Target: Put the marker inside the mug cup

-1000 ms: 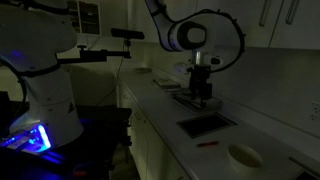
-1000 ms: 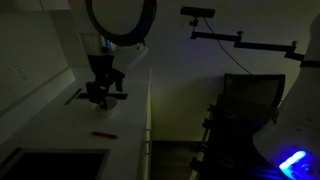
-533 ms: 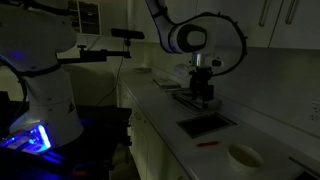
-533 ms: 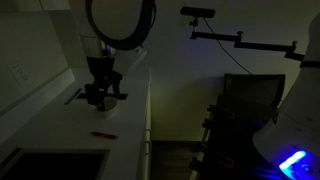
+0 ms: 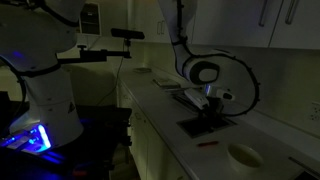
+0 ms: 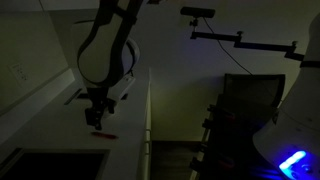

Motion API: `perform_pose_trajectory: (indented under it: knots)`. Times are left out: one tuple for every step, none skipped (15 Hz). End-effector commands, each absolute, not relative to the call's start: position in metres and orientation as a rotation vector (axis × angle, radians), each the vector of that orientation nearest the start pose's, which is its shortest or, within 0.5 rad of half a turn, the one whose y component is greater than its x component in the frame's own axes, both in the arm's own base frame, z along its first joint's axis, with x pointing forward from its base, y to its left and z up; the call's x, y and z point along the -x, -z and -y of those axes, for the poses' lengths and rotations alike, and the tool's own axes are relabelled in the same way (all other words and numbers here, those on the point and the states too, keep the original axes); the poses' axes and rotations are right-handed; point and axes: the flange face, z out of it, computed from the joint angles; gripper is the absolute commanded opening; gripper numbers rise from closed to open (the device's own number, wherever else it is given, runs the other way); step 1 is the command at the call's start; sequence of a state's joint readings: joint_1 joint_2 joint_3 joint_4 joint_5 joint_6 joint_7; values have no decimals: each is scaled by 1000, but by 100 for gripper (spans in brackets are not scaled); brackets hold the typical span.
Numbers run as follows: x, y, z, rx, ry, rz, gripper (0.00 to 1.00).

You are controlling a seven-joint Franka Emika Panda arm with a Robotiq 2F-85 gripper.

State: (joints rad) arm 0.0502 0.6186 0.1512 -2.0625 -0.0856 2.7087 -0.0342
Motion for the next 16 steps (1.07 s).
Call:
perform_pose_trajectory:
  knots:
    - [-610, -106, -127, 3013, -45, 488, 100]
    - [-618, -98, -129, 3022, -73, 496, 100]
    - [-625, -91, -132, 3028, -106, 495, 100]
    - [-632, -86, -135, 3041, -131, 485, 100]
    - [-638, -81, -137, 3057, -154, 479, 100]
    - [-644, -77, -139, 3053, -180, 484, 100]
    - [-649, -73, -140, 3043, -202, 495, 97]
    - [-653, -69, -143, 3045, -223, 501, 94]
    - [-656, -64, -145, 3049, -243, 506, 93]
    - [-658, -60, -146, 3053, -259, 506, 90]
    - [-661, -55, -148, 3052, -264, 507, 92]
    - [-664, -50, -148, 3055, -269, 504, 88]
    - [-667, -45, -148, 3051, -267, 500, 87]
    - [-670, -40, -147, 3050, -266, 496, 73]
    - [-672, -37, -147, 3049, -260, 495, 64]
    - [-674, -33, -146, 3049, -259, 493, 56]
